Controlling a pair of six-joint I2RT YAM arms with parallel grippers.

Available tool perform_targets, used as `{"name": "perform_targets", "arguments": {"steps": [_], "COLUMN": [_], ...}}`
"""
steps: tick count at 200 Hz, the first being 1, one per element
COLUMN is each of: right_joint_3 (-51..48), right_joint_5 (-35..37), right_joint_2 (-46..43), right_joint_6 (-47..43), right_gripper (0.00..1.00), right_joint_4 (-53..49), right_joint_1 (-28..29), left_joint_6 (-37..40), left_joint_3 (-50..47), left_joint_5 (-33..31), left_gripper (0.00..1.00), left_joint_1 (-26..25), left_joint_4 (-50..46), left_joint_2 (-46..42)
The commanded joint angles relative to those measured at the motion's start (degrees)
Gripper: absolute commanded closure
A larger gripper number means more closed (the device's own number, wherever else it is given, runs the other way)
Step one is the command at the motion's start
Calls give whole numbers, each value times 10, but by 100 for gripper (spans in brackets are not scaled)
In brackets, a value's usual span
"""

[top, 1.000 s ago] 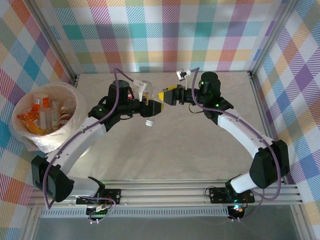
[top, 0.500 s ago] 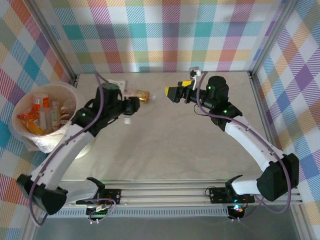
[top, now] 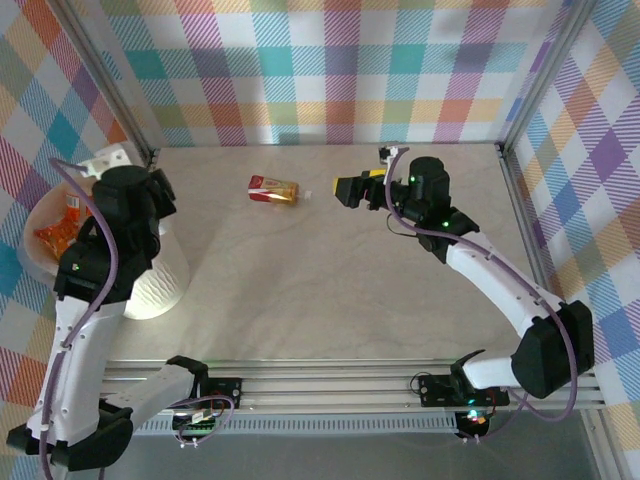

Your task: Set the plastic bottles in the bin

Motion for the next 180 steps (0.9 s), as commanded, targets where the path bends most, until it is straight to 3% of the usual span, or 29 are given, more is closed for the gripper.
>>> {"name": "perform_targets", "arguments": {"steps": [1,53,99,130,158,180], "right_joint_3": [8,30,24,32,41,49], "right_joint_5": [2,9,23,21,20,17], "right_joint_2": [12,6,-4,-2,1,4], "right_joint_6": [-5,-52,-57,-58,-49,-38], "right_gripper": [0,0,0,0,0,0], "right_joint_4": [19,-15,-23,-45,-56,-59], "right_joint_1": [4,3,4,3,4,3], "left_joint_6": [18,54,91,124,130,122], "left_joint_3": [29,55,32,18,39,40], "left_joint_5": [-20,78,100,174,175,216], "left_gripper": [42,41,39,29,8,4], "left_joint_1": [63,248,326,332,332,332], "left_joint_4": [-39,-67,-52,-42,-63,-63], "left_joint_2": [27,85,125,136,154,150]}}
